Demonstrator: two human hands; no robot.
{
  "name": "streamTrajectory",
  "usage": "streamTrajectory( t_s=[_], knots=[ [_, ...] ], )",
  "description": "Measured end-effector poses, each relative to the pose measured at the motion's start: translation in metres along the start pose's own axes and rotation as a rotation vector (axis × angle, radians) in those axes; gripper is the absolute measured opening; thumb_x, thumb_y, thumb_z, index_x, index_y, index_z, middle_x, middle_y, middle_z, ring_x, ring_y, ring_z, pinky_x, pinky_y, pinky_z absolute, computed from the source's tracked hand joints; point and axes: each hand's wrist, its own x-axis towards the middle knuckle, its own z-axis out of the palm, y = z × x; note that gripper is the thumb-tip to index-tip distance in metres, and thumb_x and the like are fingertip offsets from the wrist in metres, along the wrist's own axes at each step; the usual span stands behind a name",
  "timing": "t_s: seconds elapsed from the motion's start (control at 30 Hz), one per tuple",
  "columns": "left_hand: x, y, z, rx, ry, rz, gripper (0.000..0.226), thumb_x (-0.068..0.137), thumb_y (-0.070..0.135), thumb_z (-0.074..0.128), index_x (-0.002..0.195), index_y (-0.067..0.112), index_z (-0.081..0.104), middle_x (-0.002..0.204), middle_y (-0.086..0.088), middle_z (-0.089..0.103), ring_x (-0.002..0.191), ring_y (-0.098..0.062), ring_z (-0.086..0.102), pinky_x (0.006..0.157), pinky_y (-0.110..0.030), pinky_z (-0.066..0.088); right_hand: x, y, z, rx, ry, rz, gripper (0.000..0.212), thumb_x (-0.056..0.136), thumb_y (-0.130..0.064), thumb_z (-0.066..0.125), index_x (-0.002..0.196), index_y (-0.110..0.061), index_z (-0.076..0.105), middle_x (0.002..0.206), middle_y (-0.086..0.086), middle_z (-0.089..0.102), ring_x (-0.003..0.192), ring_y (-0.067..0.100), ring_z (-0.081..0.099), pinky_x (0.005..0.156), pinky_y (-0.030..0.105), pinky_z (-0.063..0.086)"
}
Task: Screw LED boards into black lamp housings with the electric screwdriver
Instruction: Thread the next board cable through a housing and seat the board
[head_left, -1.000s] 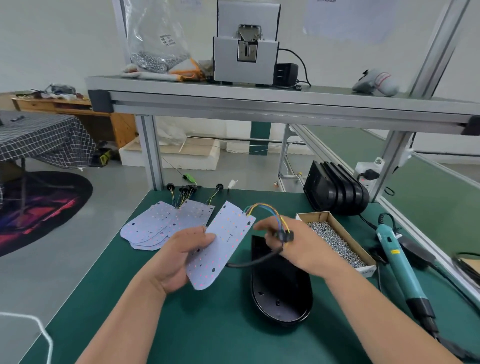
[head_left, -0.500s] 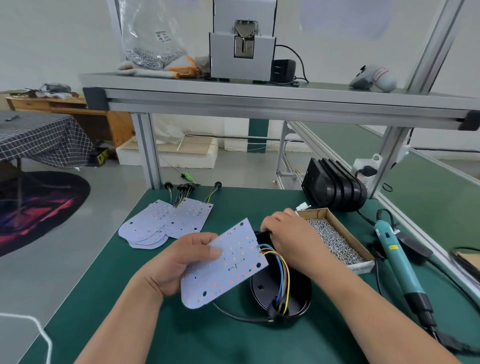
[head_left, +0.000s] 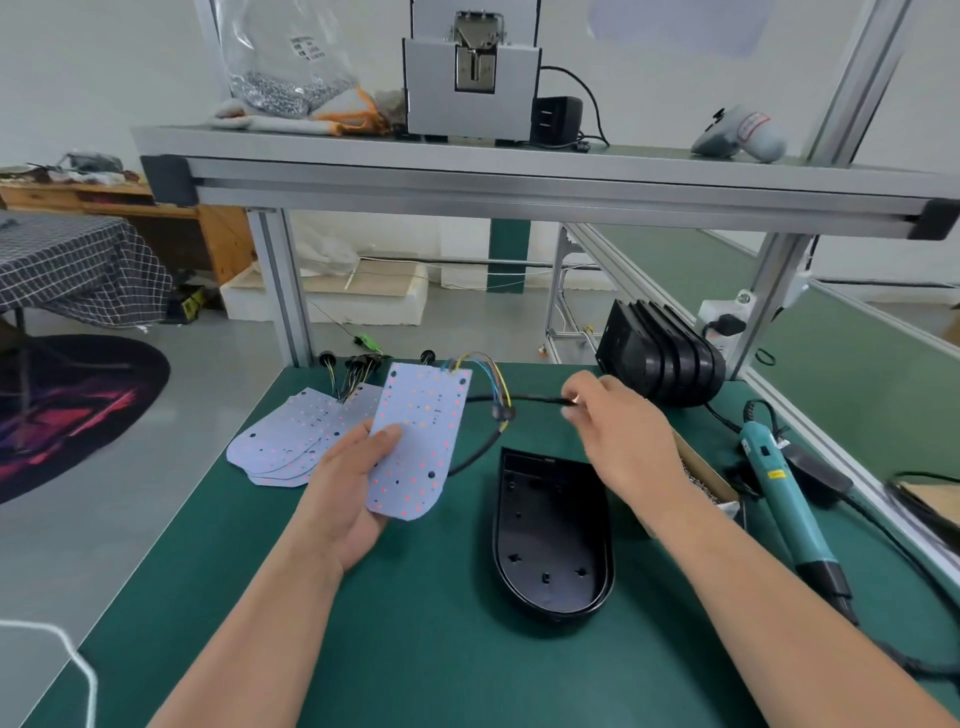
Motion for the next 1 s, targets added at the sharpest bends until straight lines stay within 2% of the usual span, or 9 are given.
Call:
streamTrajectory(
  t_s=[0.13,0.2,0.3,0.4,0.47,0.6,0.77,0.9,1.0],
  knots=[
    [0.003,-0.008,0.006,-0.109,-0.023,-0.022,0.019,0.106,0.02,0.057,0.119,0.016,0.071,0.123,-0.006,0.078,0.097,-0.019,0.078,0.071,-0.034,0.064,0.003,-0.006,-0.014,0.222,0.219,-0.003,0.013,0.106,-0.023,0.061,0.114,-0.015,0.068,0.105,0.0,0.069,0.09,0.022,0.065,0.079,0.041,0.052],
    [0.002,-0.013,0.011,-0.093,-0.055,-0.043,0.025,0.106,0.022,0.057,0.127,0.014,0.069,0.129,-0.007,0.075,0.102,-0.02,0.077,0.074,-0.034,0.064,0.003,-0.008,-0.021,0.323,0.245,0.048,0.012,0.107,-0.028,0.059,0.111,-0.019,0.066,0.098,-0.008,0.069,0.087,0.013,0.064,0.079,0.038,0.052],
    [0.0,-0.02,0.018,-0.034,-0.092,-0.064,0.035,0.105,0.024,0.057,0.136,0.014,0.066,0.136,-0.008,0.072,0.11,-0.021,0.075,0.081,-0.035,0.064,-0.001,-0.006,-0.025,0.526,0.155,0.137,0.011,0.11,-0.032,0.052,0.107,-0.024,0.059,0.082,-0.01,0.071,0.064,0.01,0.059,0.063,0.032,0.05],
    [-0.001,-0.027,0.023,0.001,-0.125,-0.09,0.03,0.106,0.024,0.057,0.128,0.015,0.074,0.135,-0.01,0.072,0.111,-0.023,0.074,0.084,-0.036,0.064,-0.008,-0.006,-0.02,0.869,0.101,0.295,0.013,0.112,-0.024,0.049,0.103,-0.021,0.058,0.077,0.001,0.072,0.05,0.016,0.052,0.046,0.029,0.046],
    [-0.001,-0.031,0.026,0.015,-0.13,-0.118,0.028,0.108,0.023,0.055,0.125,0.014,0.076,0.134,-0.01,0.073,0.111,-0.023,0.075,0.085,-0.036,0.064,-0.011,-0.008,-0.012,1.004,0.084,0.385,0.013,0.112,-0.019,0.049,0.105,-0.015,0.059,0.076,0.002,0.071,0.05,0.018,0.055,0.045,0.029,0.049],
    [-0.001,-0.034,0.029,0.005,-0.121,-0.178,0.033,0.111,0.023,0.05,0.138,0.01,0.065,0.136,-0.009,0.072,0.114,-0.023,0.074,0.084,-0.035,0.064,-0.019,-0.01,-0.001,1.137,0.0,0.458,0.013,0.111,-0.017,0.053,0.109,-0.007,0.061,0.075,0.001,0.067,0.055,0.016,0.057,0.049,0.034,0.056],
    [-0.003,-0.034,0.032,-0.054,-0.116,-0.237,0.033,0.11,0.024,0.051,0.136,0.011,0.067,0.132,-0.008,0.074,0.108,-0.022,0.077,0.082,-0.036,0.065,-0.03,-0.002,-0.003,1.432,-0.056,0.54,0.01,0.108,-0.006,0.056,0.111,-0.005,0.065,0.083,0.005,0.066,0.059,0.013,0.056,0.052,0.028,0.055],
    [-0.003,-0.035,0.03,-0.071,-0.105,-0.256,0.035,0.11,0.024,0.052,0.139,0.008,0.063,0.137,-0.013,0.071,0.122,-0.031,0.071,0.113,-0.056,0.05,-0.036,0.006,-0.007,1.571,-0.052,0.591,0.013,0.105,-0.005,0.06,0.114,0.001,0.067,0.086,0.008,0.065,0.059,0.011,0.054,0.051,0.024,0.052],
    [-0.002,-0.035,0.03,-0.095,-0.106,-0.268,0.039,0.109,0.024,0.052,0.143,0.006,0.06,0.14,-0.016,0.069,0.135,-0.037,0.062,0.119,-0.062,0.041,-0.035,0.009,-0.002,1.453,-0.001,0.615,0.01,0.105,-0.005,0.06,0.105,0.001,0.068,0.085,0.008,0.063,0.06,0.01,0.056,0.053,0.024,0.056]
  ],
)
